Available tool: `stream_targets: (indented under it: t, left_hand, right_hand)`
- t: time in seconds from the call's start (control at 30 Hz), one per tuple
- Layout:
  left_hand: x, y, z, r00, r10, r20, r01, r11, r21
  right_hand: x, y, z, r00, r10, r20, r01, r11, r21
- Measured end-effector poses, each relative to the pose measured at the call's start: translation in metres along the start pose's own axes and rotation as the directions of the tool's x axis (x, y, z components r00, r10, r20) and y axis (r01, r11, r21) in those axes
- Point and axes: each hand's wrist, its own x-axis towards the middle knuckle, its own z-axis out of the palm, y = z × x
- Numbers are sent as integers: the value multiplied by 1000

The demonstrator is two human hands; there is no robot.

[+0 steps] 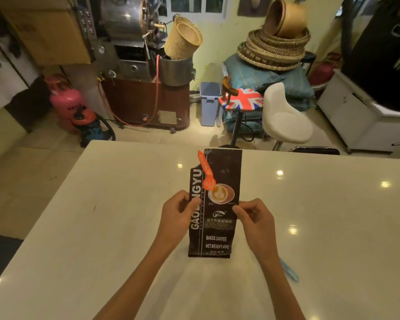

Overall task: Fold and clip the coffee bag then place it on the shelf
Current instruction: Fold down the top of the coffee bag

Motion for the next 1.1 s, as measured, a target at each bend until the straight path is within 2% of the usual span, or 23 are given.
stream_targets:
  t: [0.07, 0.17, 0.2, 0.27, 0.33, 0.37, 0.6, 0.7, 0.83, 0.87, 0.93, 1.0, 1.1]
  left_hand:
    - [-1, -2, 1, 998, -33, 55, 37, 997, -73]
    - [2, -8, 3, 987, 25, 158, -5, 992, -127]
    - [5, -10, 1, 984, 49, 170, -32, 994, -102]
    - [10, -12, -5, 964, 130, 233, -146, 988, 53]
    - [13, -13, -8, 932, 207, 296, -279, 933, 226]
    - [14, -13, -8, 929, 226, 292, -304, 917, 260]
    - [15, -3, 0, 967, 249, 58, -256, 924, 285]
    - [14, -2, 2, 984, 175, -20, -165, 958, 235]
    - [11, -6, 5, 994, 98, 42, -99, 995, 26]
    - [9, -7, 10, 997, 53, 61, -50, 998, -40]
    - [5, -8, 24, 998, -41, 53, 47, 993, -107]
    - [0, -10, 38, 994, -101, -39, 95, 985, -146]
    - [-9, -15, 46, 965, -135, -226, 89, 975, -203]
  right_hand:
    - [-1, 0, 4, 1000, 9, -20, -8, 1000, 29]
    - [2, 4, 9, 999, -21, -38, 20, 1000, -10]
    - [3, 5, 8, 998, -54, -17, 53, 997, -57]
    - [4, 7, 6, 995, -92, 45, 96, 990, -106]
    - [5, 7, 3, 993, -98, 63, 105, 987, -122]
    - [6, 8, 2, 992, -111, 54, 117, 984, -136]
    - [9, 2, 0, 960, -276, -49, 261, 945, -196]
    - [7, 2, 3, 955, -281, -91, 261, 947, -188]
    - [10, 8, 4, 980, -172, -100, 151, 971, -185]
    - [11, 9, 7, 989, -120, -87, 109, 986, -126]
    - [10, 9, 20, 993, 70, -91, -60, 993, 102]
    - [3, 10, 33, 976, 187, -108, -157, 957, 243]
    - [-8, 13, 40, 991, 108, -73, -92, 976, 198]
